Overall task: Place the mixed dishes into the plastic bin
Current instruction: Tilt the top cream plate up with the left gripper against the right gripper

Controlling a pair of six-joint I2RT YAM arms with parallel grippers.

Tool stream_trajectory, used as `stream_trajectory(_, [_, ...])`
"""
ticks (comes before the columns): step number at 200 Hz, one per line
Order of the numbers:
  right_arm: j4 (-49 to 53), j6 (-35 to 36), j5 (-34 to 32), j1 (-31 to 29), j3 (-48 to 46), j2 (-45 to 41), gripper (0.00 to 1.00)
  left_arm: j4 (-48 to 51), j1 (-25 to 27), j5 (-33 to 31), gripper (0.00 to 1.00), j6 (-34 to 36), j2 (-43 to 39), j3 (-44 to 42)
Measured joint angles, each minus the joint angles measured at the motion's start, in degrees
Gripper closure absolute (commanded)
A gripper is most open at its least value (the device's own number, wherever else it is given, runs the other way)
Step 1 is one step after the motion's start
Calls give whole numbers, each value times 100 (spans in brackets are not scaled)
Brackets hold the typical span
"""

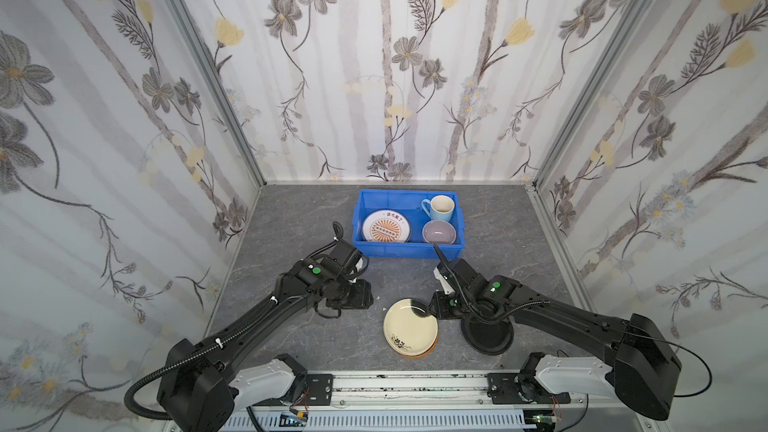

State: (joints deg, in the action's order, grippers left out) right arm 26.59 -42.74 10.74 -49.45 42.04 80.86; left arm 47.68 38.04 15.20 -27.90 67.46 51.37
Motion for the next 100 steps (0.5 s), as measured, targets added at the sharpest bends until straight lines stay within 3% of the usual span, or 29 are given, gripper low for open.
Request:
stream_trajectory(32, [13,-275,-46,-160,-225,-201,65,-166,568,-17,54,-155,129,-127])
stream_trajectory(100, [175,-584,-247,-245,-254,-463,64,-765,1141,-157,77,-205,1167,-153])
